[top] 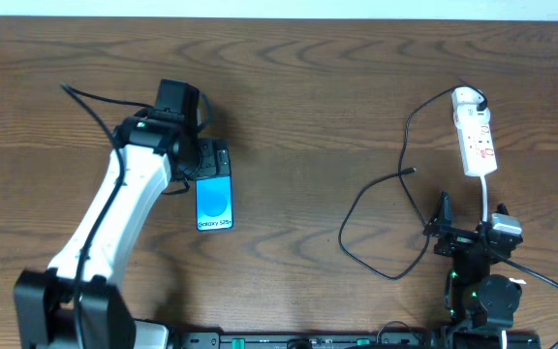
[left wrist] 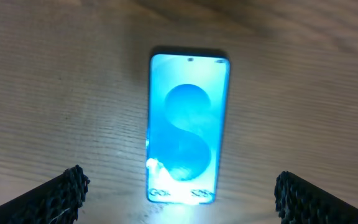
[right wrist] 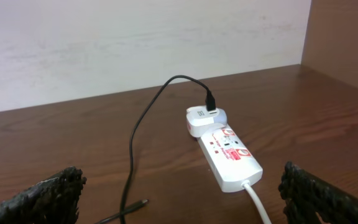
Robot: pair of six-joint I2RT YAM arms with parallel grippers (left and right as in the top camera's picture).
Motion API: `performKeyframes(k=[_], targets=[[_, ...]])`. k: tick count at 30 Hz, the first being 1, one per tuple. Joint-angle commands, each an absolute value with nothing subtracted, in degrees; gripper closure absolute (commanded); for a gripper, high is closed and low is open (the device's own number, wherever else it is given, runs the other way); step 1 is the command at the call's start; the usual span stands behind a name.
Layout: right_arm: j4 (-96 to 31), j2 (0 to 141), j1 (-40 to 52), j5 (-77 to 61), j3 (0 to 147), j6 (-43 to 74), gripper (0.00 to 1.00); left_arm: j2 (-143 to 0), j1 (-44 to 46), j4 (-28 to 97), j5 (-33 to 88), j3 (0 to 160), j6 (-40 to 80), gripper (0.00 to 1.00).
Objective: Plug charger to phone and switch on socket
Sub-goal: 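Move the left gripper over the blue phone and lower toward it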
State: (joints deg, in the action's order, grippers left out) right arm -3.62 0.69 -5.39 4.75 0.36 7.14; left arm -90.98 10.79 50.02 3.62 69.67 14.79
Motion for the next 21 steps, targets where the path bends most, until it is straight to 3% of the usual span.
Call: performKeyframes(k=[1,21], targets=[[-3.7,0.3,-5.3,5.2,0.3,6.8,0.01,-93.2,10.8,49.3,0.8,68.3,14.7,0.02],[-3.7,0.3,-5.3,5.2,0.3,6.8,0.01,-94.2,10.9,36.4,7.0,56.6,10.1,0.02]])
